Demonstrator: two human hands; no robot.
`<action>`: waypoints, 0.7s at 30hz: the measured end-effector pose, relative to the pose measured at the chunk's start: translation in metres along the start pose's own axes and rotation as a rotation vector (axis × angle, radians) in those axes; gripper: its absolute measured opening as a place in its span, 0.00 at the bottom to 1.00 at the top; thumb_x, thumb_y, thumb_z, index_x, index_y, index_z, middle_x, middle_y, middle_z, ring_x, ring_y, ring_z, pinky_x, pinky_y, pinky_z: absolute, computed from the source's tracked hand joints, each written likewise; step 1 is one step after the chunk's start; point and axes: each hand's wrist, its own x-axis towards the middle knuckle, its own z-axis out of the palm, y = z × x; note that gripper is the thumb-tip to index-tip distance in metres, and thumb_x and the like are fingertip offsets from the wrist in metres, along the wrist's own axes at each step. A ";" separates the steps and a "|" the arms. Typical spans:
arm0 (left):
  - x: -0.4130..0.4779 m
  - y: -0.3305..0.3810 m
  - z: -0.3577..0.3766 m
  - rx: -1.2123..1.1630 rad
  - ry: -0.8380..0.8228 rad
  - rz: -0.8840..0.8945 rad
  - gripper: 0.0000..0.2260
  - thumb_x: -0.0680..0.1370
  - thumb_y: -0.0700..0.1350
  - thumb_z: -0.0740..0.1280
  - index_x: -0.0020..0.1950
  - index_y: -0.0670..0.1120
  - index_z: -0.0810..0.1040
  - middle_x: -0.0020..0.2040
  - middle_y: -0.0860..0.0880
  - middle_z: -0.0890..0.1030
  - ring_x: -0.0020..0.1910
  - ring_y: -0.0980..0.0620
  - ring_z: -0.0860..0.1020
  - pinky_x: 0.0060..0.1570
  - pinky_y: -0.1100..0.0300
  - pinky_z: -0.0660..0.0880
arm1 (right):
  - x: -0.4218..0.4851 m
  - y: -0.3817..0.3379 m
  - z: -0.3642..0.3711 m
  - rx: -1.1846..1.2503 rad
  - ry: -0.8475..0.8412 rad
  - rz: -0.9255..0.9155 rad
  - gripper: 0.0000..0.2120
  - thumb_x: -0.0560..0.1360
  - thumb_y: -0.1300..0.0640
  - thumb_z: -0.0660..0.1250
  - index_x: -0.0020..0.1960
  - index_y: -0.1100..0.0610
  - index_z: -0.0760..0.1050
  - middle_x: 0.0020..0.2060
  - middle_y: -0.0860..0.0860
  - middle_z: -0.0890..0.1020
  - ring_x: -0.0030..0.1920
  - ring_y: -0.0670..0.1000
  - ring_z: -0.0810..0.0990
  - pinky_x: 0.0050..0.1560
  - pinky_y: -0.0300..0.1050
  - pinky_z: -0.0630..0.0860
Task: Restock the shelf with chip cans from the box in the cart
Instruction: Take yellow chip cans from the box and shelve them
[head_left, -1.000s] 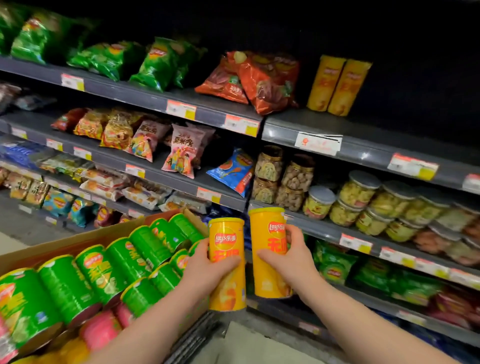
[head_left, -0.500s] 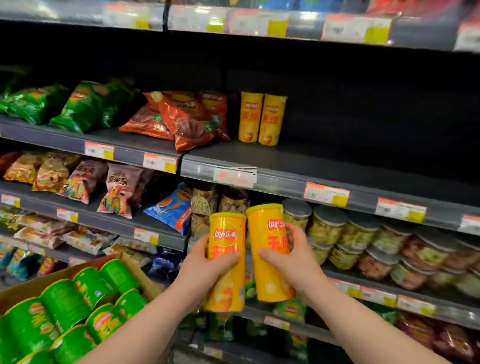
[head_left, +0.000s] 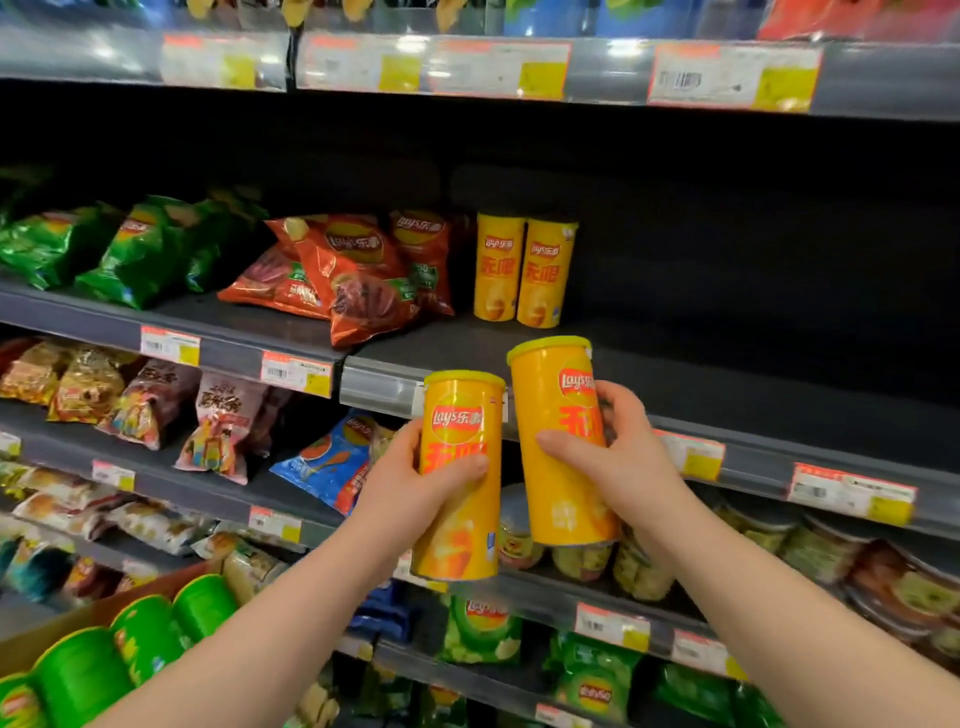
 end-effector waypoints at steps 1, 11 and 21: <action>0.009 0.006 -0.001 -0.015 -0.002 0.008 0.27 0.63 0.56 0.78 0.59 0.59 0.71 0.53 0.53 0.81 0.50 0.51 0.81 0.51 0.48 0.79 | 0.007 -0.005 -0.001 -0.003 0.016 -0.008 0.36 0.66 0.50 0.77 0.68 0.46 0.62 0.59 0.46 0.74 0.56 0.49 0.77 0.57 0.53 0.77; 0.098 0.067 -0.015 -0.043 -0.073 0.196 0.17 0.72 0.51 0.72 0.55 0.60 0.69 0.52 0.54 0.79 0.48 0.53 0.80 0.46 0.54 0.78 | 0.089 -0.044 -0.003 0.005 0.155 -0.006 0.42 0.68 0.47 0.75 0.75 0.50 0.57 0.63 0.50 0.73 0.58 0.53 0.77 0.57 0.58 0.77; 0.164 0.084 -0.028 -0.029 -0.061 0.250 0.25 0.71 0.52 0.73 0.63 0.56 0.66 0.51 0.54 0.78 0.48 0.53 0.79 0.45 0.54 0.78 | 0.161 -0.047 0.017 -0.087 0.280 0.018 0.34 0.67 0.50 0.76 0.67 0.53 0.64 0.62 0.54 0.74 0.60 0.56 0.75 0.60 0.59 0.75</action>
